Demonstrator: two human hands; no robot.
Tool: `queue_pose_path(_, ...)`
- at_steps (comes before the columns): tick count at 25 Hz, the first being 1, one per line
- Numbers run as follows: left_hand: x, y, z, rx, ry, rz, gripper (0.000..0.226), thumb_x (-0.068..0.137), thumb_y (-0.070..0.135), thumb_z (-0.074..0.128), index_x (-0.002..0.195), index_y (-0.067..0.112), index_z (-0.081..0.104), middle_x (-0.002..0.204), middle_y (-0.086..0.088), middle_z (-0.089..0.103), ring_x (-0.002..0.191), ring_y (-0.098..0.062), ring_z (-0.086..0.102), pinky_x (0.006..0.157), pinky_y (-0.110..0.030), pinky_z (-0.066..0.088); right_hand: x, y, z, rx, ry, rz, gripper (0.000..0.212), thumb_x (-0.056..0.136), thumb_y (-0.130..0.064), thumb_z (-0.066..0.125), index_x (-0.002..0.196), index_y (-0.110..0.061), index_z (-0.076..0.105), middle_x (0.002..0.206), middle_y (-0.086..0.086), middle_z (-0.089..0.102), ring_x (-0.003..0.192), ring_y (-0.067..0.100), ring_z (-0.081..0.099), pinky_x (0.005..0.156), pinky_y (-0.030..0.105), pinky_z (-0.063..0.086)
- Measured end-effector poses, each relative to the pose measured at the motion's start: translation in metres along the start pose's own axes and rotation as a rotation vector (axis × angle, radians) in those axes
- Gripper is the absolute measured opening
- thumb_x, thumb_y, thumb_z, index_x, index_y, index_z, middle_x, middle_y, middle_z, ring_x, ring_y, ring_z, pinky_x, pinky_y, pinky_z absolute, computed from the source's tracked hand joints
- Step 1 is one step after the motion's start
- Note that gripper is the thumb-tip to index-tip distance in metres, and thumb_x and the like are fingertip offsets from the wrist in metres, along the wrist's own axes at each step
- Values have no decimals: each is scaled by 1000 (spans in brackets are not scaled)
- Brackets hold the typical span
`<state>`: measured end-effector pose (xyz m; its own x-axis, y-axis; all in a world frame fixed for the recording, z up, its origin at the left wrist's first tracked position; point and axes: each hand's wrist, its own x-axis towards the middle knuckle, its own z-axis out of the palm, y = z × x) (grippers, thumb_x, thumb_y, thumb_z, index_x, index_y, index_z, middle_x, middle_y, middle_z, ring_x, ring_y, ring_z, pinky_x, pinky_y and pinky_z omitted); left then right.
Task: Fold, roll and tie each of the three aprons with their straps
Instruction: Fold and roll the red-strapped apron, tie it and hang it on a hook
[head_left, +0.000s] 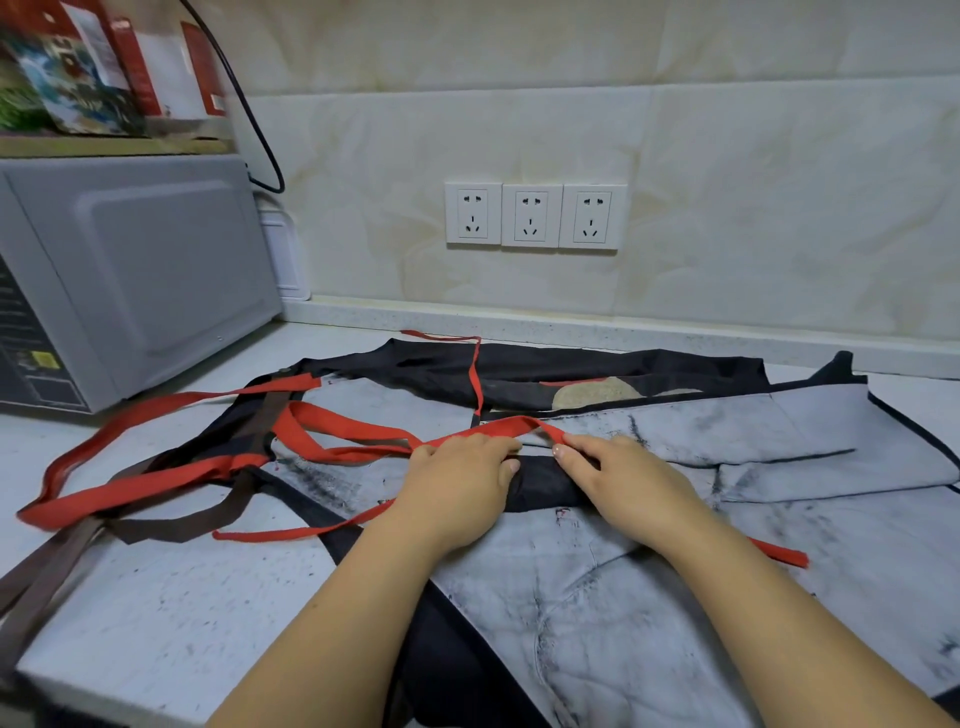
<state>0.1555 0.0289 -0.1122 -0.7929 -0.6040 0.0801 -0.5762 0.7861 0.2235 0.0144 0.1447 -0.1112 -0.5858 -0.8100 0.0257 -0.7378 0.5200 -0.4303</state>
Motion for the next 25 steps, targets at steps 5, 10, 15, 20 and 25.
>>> queue_pose_path(5, 6, 3, 6, 81, 69, -44, 40, 105, 36, 22, 140, 36, 42, 136, 6, 48, 123, -21, 38, 98, -46, 30, 1, -2, 2, -2, 64, 64, 55, 89, -72, 30, 125, -37, 52, 117, -12, 63, 106, 15, 58, 84, 34, 47)
queue_pose_path(10, 10, 2, 5, 90, 71, -63, 38, 103, 30, 27, 133, 30, 50, 127, 1, 48, 119, -22, 36, 98, -44, 30, -4, 7, -8, 313, -65, 30, 41, 70, -63, 71, 94, -32, 60, 99, -8, 59, 86, 8, 60, 84, 33, 50)
queue_pose_path(15, 10, 5, 6, -51, 119, -7, 41, 100, 18, 32, 136, 33, 47, 132, 5, 54, 118, -20, 45, 98, -43, 30, -6, 6, -5, 310, 32, 22, 40, 68, -59, 75, 86, -29, 57, 92, -9, 56, 84, 10, 58, 83, 36, 49)
queue_pose_path(20, 10, 4, 6, -111, 214, 84, 37, 101, 18, 39, 131, 31, 55, 118, 3, 54, 111, -20, 52, 95, -38, 39, -10, 5, -8, 609, 50, 1, 37, 68, -38, 84, 89, -22, 57, 82, -3, 67, 83, 19, 64, 80, 37, 50)
queue_pose_path(25, -5, 7, 1, -347, 150, 206, 36, 86, 57, 60, 114, 36, 60, 98, 17, 52, 91, -5, 55, 77, -22, 43, -15, 3, -18, 755, 74, 17, 34, 72, -33, 83, 95, -20, 61, 92, 5, 69, 79, 15, 62, 73, 29, 49)
